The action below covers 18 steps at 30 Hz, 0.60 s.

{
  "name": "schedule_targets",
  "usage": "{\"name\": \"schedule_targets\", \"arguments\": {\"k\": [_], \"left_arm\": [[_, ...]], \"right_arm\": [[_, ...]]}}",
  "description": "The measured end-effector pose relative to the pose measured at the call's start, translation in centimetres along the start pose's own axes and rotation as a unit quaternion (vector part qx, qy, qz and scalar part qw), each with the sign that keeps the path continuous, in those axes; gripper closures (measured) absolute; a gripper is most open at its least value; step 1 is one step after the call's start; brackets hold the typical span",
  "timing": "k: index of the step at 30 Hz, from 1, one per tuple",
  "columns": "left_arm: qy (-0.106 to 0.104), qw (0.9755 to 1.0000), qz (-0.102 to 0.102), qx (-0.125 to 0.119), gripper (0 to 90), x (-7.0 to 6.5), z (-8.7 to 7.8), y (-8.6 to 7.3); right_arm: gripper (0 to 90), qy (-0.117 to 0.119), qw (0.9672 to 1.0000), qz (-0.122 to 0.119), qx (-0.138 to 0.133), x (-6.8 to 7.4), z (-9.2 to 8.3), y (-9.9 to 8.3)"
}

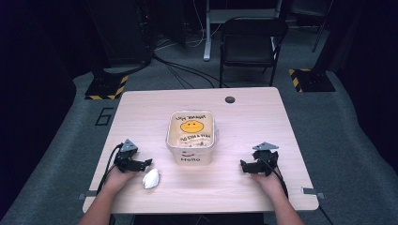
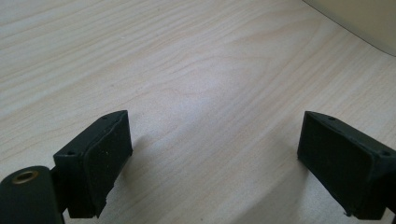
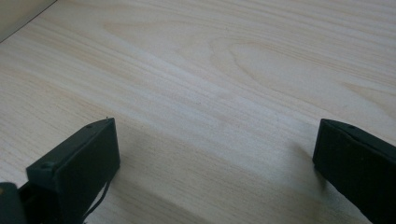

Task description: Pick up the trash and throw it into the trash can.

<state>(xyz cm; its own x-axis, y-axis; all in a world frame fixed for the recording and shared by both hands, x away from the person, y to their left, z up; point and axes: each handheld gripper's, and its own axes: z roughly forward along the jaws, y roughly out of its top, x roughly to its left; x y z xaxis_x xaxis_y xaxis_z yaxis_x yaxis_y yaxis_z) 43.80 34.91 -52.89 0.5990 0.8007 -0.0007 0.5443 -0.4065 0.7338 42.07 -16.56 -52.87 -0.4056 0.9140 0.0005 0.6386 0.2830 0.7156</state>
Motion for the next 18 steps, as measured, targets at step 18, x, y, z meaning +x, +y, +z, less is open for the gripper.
{"name": "schedule_targets", "arguments": {"k": [18], "left_arm": [[-0.013,0.9988,-0.041,0.021,23.1,-0.2,-2.3,0.6]], "right_arm": [[0.0,0.003,1.0,-0.002,0.0,0.0,0.0,0.0]]}}
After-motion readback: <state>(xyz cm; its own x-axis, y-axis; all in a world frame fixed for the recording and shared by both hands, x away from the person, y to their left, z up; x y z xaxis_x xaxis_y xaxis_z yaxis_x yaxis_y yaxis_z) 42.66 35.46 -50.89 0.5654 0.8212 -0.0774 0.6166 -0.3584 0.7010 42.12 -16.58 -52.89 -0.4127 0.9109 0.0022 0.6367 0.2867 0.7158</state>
